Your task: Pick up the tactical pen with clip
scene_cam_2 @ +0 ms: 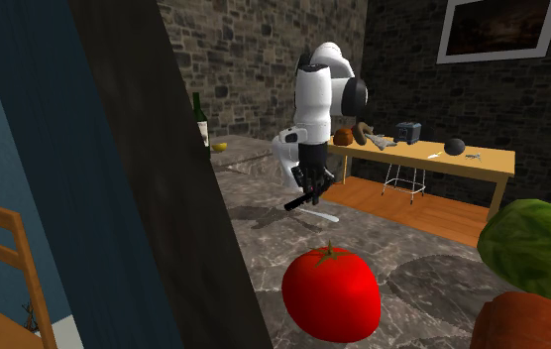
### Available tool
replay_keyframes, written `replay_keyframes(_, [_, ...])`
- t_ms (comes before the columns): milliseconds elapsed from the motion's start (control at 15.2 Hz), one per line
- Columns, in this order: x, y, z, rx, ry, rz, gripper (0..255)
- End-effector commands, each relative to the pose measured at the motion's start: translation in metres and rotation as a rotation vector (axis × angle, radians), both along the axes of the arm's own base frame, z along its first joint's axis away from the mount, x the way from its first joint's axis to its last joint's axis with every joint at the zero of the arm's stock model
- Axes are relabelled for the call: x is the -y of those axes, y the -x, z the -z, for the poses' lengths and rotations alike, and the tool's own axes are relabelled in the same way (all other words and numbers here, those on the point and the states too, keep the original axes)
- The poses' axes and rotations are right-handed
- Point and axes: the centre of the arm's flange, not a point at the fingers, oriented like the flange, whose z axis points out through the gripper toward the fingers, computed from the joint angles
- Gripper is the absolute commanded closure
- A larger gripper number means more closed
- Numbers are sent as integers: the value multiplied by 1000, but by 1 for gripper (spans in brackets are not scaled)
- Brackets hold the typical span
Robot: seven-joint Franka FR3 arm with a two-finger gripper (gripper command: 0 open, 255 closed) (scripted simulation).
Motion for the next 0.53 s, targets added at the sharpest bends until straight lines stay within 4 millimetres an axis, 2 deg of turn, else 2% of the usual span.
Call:
replay_keyframes(0, [-1, 0, -10, 0, 0, 0, 255])
replay_keyframes(462, [-1, 0, -47, 0, 0, 0, 255])
